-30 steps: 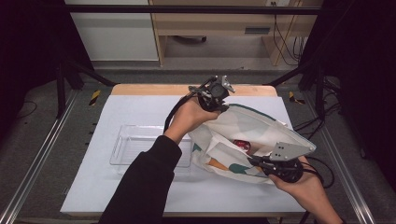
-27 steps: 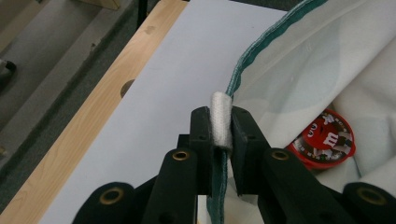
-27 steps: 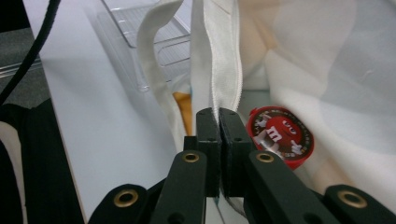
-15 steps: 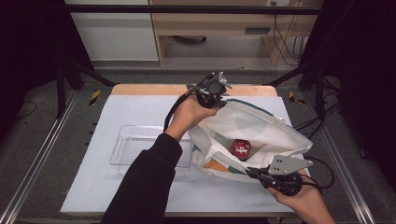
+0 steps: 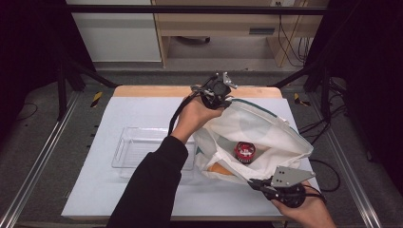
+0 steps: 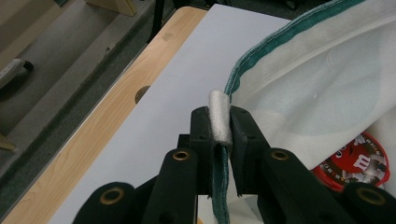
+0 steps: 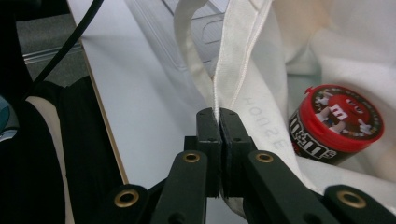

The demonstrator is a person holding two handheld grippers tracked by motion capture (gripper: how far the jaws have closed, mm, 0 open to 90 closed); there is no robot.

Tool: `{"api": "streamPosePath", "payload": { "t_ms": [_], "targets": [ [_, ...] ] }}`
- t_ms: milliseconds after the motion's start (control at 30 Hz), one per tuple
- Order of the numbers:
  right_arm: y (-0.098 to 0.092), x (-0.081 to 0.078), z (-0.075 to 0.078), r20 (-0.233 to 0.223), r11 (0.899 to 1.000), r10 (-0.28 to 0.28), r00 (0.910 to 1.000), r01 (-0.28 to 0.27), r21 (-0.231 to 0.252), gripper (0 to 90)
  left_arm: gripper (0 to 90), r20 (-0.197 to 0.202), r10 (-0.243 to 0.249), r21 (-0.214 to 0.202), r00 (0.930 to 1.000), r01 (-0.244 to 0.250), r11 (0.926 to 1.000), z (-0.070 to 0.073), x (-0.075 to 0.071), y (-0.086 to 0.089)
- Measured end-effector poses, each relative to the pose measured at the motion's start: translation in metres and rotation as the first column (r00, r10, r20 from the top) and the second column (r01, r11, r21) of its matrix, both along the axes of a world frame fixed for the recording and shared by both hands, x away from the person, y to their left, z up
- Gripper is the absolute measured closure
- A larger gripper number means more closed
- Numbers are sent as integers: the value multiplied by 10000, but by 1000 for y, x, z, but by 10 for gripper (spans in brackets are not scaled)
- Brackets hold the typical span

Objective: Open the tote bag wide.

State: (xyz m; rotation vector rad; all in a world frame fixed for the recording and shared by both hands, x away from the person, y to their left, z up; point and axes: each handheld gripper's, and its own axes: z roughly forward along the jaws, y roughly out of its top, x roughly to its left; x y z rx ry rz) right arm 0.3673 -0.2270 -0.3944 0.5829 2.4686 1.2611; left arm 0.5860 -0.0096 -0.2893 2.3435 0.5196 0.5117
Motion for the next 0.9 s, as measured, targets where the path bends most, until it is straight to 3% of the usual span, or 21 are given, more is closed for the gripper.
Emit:
{"api": "streamPosePath", "payload": {
  "t_ms": [367,900],
  "targets": [
    [4,-6,-9,-153,9997,192,9997,-194,-168,888,802,131,255,-135,9996,-254,9996,-2,5,0],
    [6,-8,-35,-626,9992,162,9979,-186,-367,888,803,-65,355,-108,9993,-356,9993,-23,11,-3]
  ]
}}
